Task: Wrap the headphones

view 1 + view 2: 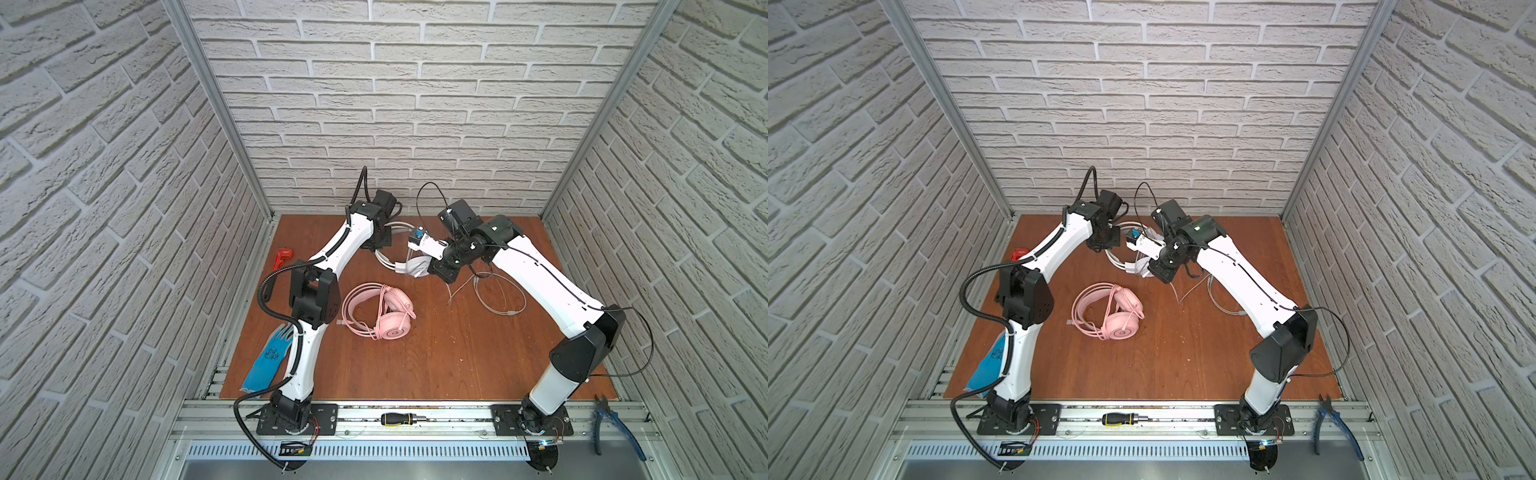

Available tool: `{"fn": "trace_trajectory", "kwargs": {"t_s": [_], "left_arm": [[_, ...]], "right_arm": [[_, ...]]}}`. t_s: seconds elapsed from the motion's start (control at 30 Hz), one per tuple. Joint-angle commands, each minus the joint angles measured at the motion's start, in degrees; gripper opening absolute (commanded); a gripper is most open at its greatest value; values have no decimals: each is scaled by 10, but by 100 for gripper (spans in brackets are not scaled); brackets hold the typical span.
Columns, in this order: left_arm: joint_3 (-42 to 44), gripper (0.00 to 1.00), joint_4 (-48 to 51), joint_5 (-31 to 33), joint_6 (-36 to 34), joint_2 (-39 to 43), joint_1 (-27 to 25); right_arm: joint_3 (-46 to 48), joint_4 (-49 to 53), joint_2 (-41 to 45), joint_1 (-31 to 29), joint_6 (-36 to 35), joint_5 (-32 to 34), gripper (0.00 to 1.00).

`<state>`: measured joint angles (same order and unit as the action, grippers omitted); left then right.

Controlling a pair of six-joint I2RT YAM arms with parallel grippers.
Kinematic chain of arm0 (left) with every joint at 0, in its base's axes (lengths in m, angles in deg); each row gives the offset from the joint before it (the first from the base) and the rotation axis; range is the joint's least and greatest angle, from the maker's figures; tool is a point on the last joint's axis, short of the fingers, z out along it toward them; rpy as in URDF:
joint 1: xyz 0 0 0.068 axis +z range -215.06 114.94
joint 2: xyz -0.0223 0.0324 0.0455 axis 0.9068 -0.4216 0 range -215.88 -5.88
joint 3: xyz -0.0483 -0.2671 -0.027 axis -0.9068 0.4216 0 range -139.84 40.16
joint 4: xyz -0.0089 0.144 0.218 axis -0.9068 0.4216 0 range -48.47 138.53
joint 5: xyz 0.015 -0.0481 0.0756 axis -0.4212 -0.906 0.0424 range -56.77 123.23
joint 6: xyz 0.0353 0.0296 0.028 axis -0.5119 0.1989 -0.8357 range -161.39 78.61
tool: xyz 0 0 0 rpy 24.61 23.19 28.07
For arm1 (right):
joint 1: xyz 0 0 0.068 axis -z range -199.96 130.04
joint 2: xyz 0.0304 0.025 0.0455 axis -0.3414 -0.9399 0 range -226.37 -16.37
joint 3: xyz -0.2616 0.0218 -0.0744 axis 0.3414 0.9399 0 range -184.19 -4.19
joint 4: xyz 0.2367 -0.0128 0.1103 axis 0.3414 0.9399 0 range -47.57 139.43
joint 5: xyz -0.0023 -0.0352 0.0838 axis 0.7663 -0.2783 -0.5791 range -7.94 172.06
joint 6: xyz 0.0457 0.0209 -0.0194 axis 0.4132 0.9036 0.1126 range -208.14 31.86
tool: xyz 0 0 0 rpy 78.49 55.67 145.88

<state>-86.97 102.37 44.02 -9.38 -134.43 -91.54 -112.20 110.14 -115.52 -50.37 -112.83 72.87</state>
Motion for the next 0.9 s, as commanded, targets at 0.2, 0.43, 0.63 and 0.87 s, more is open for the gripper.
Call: {"fn": "trace_trajectory", "kwargs": {"t_s": [0.2, 0.43, 0.63, 0.87], "left_arm": [[-49, 0, -4, -11, -74, -12, -20], [-91, 0, 17, -10, -117, -28, -38], [-90, 0, -13, -46, -150, -16, -44], [-91, 0, -27, -76, -186, -7, -48]], "right_arm": [[-77, 19, -40, 29, -34, 64, 5], [-104, -10, -58, 52, -46, 93, 5], [-139, -9, -103, 90, -25, 142, 5], [-183, 24, -165, 118, 1, 153, 5]]}}
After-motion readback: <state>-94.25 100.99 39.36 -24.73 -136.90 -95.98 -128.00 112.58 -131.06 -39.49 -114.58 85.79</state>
